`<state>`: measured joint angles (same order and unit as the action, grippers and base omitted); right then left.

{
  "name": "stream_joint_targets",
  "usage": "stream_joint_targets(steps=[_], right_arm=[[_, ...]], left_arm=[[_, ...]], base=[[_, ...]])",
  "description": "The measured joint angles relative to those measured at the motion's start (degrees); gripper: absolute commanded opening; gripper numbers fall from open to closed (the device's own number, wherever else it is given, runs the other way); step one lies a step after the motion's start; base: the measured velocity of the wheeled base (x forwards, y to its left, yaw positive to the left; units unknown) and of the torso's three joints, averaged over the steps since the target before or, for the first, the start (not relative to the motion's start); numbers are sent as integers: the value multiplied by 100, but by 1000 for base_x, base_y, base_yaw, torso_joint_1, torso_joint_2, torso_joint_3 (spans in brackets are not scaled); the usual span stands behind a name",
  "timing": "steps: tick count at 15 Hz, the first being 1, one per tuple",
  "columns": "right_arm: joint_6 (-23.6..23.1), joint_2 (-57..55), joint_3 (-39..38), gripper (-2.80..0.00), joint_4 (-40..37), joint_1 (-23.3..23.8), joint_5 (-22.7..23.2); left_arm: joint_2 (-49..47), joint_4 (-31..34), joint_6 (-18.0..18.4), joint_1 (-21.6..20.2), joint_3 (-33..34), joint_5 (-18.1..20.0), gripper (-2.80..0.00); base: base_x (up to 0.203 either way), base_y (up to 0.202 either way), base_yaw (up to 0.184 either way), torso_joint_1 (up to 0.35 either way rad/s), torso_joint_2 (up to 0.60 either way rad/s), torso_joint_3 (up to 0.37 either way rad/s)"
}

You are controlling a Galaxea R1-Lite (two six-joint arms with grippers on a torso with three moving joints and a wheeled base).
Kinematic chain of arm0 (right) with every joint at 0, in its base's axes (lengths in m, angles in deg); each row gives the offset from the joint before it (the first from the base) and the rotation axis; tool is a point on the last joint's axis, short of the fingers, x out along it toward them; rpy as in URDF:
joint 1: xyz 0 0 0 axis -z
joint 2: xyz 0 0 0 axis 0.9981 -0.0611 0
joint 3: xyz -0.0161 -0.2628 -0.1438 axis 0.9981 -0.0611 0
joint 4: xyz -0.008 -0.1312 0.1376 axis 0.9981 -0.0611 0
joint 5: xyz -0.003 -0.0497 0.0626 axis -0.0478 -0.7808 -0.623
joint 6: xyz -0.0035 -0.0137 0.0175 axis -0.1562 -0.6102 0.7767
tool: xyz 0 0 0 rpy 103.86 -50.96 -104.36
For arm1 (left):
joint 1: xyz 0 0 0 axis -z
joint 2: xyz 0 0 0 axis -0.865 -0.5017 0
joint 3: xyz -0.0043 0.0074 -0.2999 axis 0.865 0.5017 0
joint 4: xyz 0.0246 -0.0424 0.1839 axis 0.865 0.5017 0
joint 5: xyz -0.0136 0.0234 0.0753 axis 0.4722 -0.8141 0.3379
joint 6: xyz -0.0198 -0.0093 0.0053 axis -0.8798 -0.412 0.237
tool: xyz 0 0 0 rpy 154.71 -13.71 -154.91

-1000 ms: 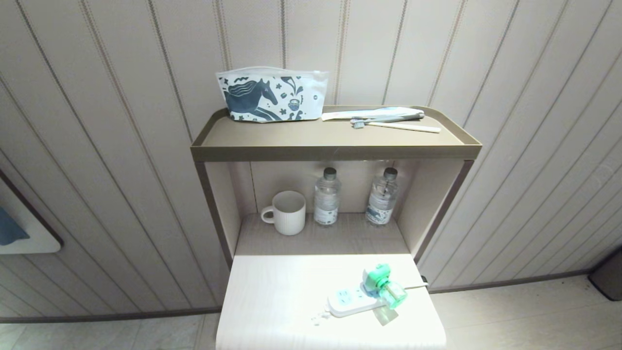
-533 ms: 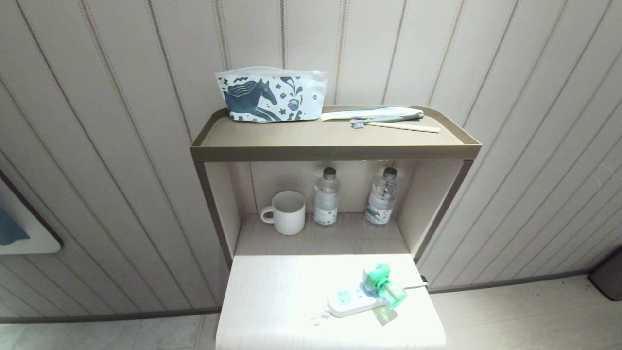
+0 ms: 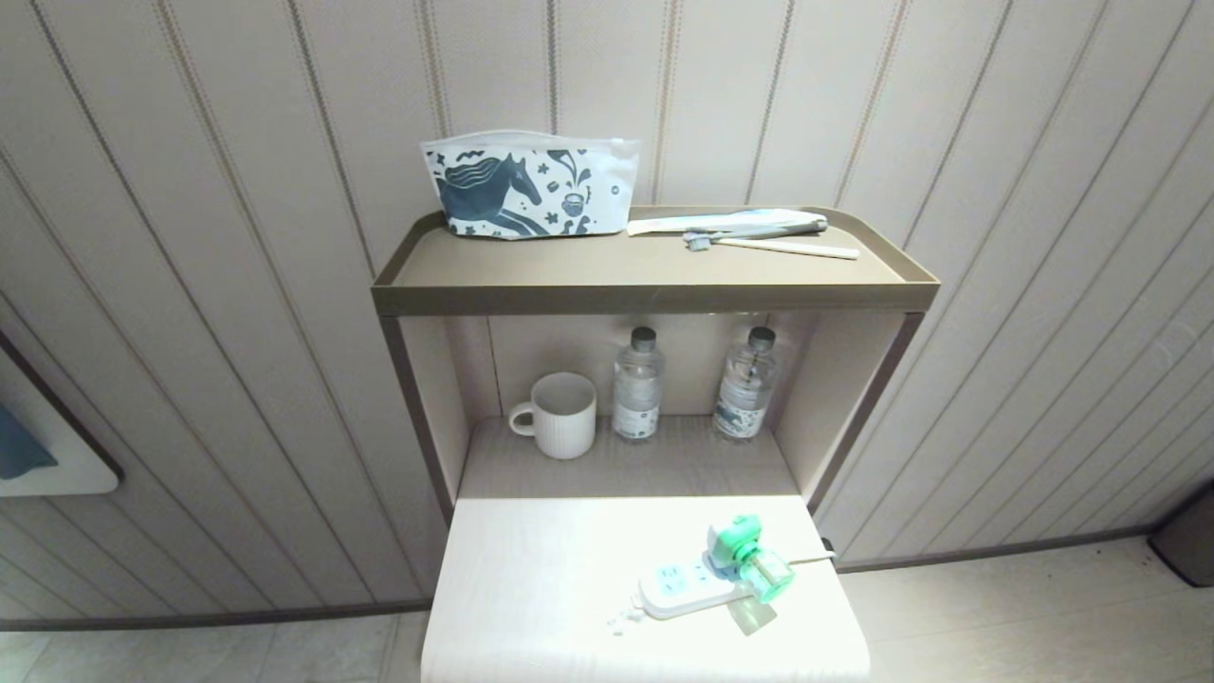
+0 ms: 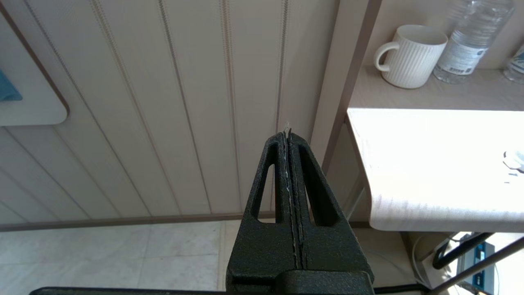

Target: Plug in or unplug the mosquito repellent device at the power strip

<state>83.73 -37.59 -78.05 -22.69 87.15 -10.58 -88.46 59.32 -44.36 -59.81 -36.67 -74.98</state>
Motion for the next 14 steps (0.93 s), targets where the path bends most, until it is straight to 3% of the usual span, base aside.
stream_joint_targets(steps=[3, 14], right_arm=[[-302, 613, -159, -280, -8, -33, 367], [-22, 892, -362, -280, 395, -55, 306]], left_arm=[[0, 3, -5, 0, -2, 0, -280], [0, 2, -55, 2, 2, -2, -280]], base=[[0, 0, 0, 0, 0, 0], [0, 0, 0, 0, 0, 0]])
